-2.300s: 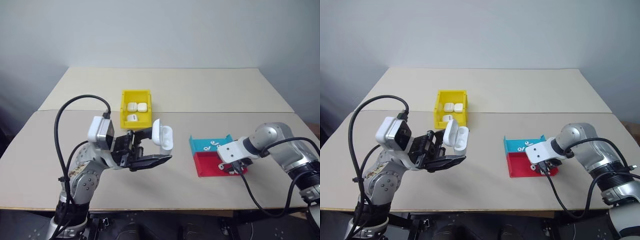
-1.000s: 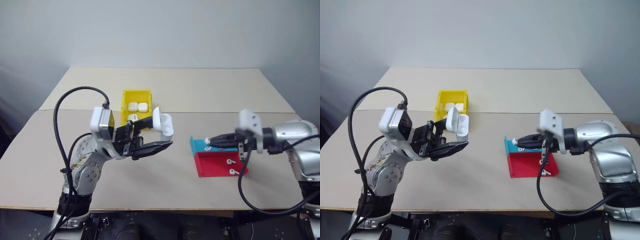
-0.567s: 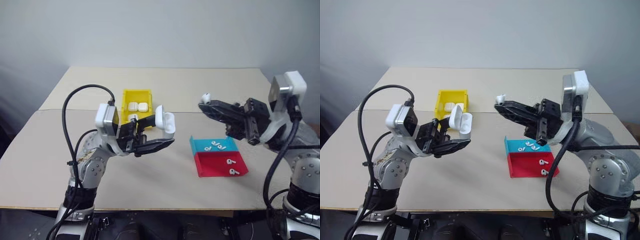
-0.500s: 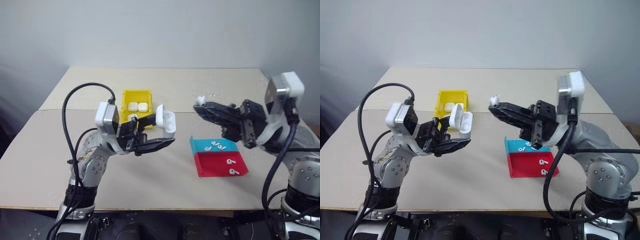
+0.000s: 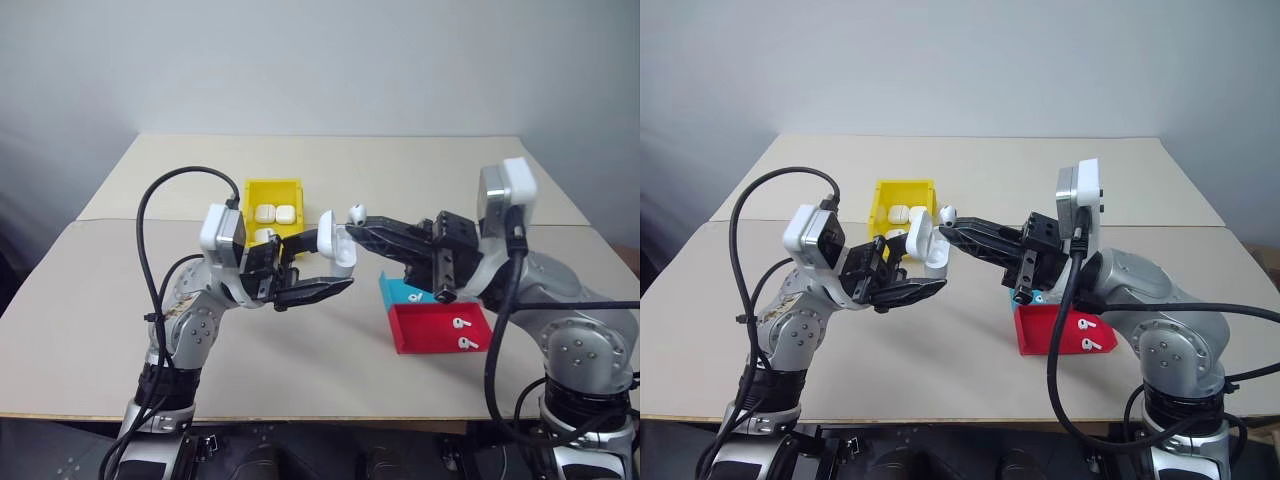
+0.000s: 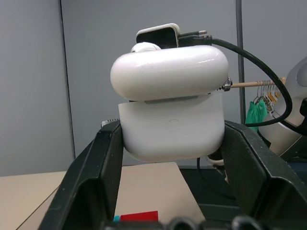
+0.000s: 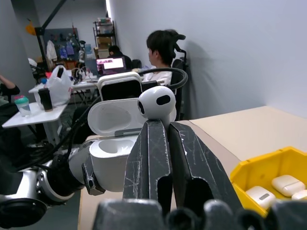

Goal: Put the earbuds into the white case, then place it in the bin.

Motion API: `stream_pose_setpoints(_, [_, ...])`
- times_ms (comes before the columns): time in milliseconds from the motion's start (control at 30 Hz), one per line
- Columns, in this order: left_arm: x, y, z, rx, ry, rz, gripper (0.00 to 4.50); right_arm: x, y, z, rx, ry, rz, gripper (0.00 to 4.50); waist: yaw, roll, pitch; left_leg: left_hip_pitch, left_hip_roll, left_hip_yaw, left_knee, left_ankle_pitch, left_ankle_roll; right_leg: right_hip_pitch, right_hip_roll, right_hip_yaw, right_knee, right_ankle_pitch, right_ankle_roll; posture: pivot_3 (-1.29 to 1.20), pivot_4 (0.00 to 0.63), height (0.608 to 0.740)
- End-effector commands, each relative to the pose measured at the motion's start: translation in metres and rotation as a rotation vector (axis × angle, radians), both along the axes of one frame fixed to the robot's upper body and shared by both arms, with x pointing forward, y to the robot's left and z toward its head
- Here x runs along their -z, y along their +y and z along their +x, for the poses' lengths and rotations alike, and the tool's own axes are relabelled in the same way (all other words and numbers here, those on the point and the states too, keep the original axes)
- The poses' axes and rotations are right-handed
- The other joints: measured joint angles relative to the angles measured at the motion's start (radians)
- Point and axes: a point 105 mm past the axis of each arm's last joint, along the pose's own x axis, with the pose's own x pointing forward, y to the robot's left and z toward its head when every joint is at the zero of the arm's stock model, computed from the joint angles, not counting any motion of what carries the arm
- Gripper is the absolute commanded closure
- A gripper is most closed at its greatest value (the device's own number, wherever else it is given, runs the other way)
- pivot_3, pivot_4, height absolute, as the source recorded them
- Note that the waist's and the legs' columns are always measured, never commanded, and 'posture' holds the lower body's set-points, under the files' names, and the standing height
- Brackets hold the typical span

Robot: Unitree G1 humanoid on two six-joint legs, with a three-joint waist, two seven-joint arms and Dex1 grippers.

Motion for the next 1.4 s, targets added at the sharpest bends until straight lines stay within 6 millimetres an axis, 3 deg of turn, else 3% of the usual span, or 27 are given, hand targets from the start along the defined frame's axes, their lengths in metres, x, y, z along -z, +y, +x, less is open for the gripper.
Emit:
stream_pose_setpoints(33, [-0.012, 0.001, -0.006, 0.015, -0.066, -0.011, 1.74, -0.005, -0.006, -0.001, 0.026, -0.046, -0.01, 4.47, 0.0, 0.0, 0.0, 0.0, 0.0, 0.0, 0.0, 0.0, 0.0, 0.0, 0.0, 0.0, 0.0, 0.0, 0.0, 0.0, 0.15, 0.74])
stream_pose_setpoints(100, [-0.012, 0.003, -0.007, 0.007, -0.066, -0.005, 1.74, -0.005, -0.021, 0.005, 0.091, -0.056, -0.039, 4.47, 0.001, 0.0, 0.0, 0.0, 0.0, 0.0, 0.0, 0.0, 0.0, 0.0, 0.0, 0.0, 0.0, 0.0, 0.0, 0.0, 0.15, 0.74])
stream_pose_setpoints(233, [-0.01, 0.008, -0.008, -0.015, -0.063, 0.003, 1.74, 0.014, -0.061, 0.014, 0.201, -0.044, -0.272, 4.47, 0.008, 0.0, 0.0, -0.001, -0.001, 0.0, 0.0, -0.001, 0.001, 0.001, -0.001, -0.001, -0.002, 0.0, 0.0, 0.0, 0.15, 0.74])
stream_pose_setpoints(467, [-0.007, 0.008, -0.012, -0.033, -0.059, -0.015, 1.74, 0.099, -0.109, 0.039, 0.223, -0.106, -1.035, 4.47, -0.01, 0.0, 0.0, 0.001, 0.0, 0.001, 0.0, -0.001, 0.002, 0.0, 0.0, 0.001, -0.001, 0.0, 0.001, 0.0, 0.15, 0.74])
stream_pose_setpoints(667, [-0.007, 0.006, -0.015, -0.05, -0.06, -0.026, 1.74, 0.145, -0.117, 0.057, 0.126, -0.172, -1.302, 4.47, -0.016, 0.0, 0.0, 0.0, 0.0, 0.001, 0.0, -0.001, 0.001, -0.001, 0.001, 0.002, -0.001, 0.0, 0.001, 0.0, 0.15, 0.74])
stream_pose_setpoints(833, [-0.007, 0.006, -0.017, -0.061, -0.056, -0.027, 1.74, 0.164, -0.109, 0.07, 0.095, -0.176, -1.353, 4.47, -0.011, 0.0, 0.0, 0.0, 0.0, 0.002, 0.0, 0.0, 0.0, -0.001, 0.0, 0.002, -0.001, 0.0, 0.001, 0.0, 0.15, 0.74])
stream_pose_setpoints(1000, [-0.007, 0.008, -0.017, -0.074, -0.052, -0.03, 1.74, 0.178, -0.11, 0.069, 0.04, -0.154, -1.409, 4.47, -0.002, 0.0, 0.0, 0.001, 0.0, 0.002, 0.001, 0.0, 0.0, 0.0, 0.0, 0.001, -0.001, 0.0, 0.001, 0.0, 0.15, 0.74])
stream_pose_setpoints(1300, [-0.005, 0.008, -0.019, -0.083, -0.049, -0.032, 1.74, 0.176, -0.119, 0.064, 0.028, -0.122, -1.428, 1.74, 0.0, -0.001, 0.0, 0.002, 0.0, 0.001, 0.001, 0.0, 0.0, 0.002, 0.0, 0.001, -0.001, 0.0, 0.001, 0.0, 0.15, 0.74])
stream_pose_setpoints(1400, [-0.005, 0.007, -0.018, -0.083, -0.049, -0.032, 1.74, 0.169, -0.117, 0.063, 0.025, -0.127, -1.405, 1.74, 0.0, -0.001, 0.0, 0.005, 0.0, 0.002, 0.001, 0.0, 0.0, 0.005, 0.0, 0.001, -0.001, 0.0, 0.001, 0.0, 0.15, 0.74])
